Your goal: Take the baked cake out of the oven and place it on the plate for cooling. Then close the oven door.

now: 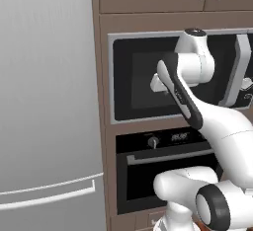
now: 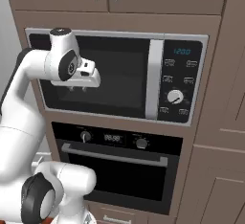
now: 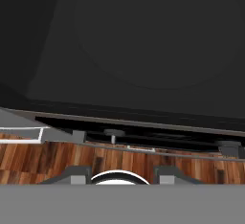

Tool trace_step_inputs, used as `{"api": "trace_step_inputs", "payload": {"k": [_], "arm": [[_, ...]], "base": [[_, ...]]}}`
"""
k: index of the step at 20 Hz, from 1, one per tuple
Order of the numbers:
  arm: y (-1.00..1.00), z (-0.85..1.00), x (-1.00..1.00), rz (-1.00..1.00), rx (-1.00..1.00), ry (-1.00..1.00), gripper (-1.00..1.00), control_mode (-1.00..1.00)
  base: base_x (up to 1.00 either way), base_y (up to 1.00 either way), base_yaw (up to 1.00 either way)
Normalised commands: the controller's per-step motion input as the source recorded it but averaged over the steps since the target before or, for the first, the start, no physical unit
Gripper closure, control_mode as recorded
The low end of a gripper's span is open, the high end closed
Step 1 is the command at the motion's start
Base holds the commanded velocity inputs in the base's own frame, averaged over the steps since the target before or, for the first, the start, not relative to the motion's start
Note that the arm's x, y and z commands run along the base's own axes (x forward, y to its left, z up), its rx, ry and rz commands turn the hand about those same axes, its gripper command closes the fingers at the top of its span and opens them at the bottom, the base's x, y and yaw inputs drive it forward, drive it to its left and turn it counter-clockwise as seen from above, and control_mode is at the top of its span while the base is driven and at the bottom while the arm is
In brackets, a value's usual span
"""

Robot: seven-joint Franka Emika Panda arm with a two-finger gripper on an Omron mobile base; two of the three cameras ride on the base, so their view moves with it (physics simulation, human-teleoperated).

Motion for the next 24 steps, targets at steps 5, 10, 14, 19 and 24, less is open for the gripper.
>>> {"api": "trace_step_inputs", "payload": {"k": [5, 10, 14, 19, 24], "arm": [[0.00, 0.00, 0.00, 0.00, 0.00, 0.00, -1.00, 1.00], [0.00, 0.00, 0.00, 0.00, 0.00, 0.00, -1.00, 1.00], [0.00, 0.00, 0.00, 0.00, 0.00, 0.00, -1.00, 1.00], [0.00, 0.00, 0.00, 0.00, 0.00, 0.00, -1.00, 1.00], [0.00, 0.00, 0.00, 0.00, 0.00, 0.00, -1.00, 1.00]], "base": [[-0.34, 0.00, 0.00], [-1.00, -0.09, -0.01], [-0.54, -0.29, 0.08], [0.00, -0.71, 0.47], [0.02, -0.78, 0.62]]}}
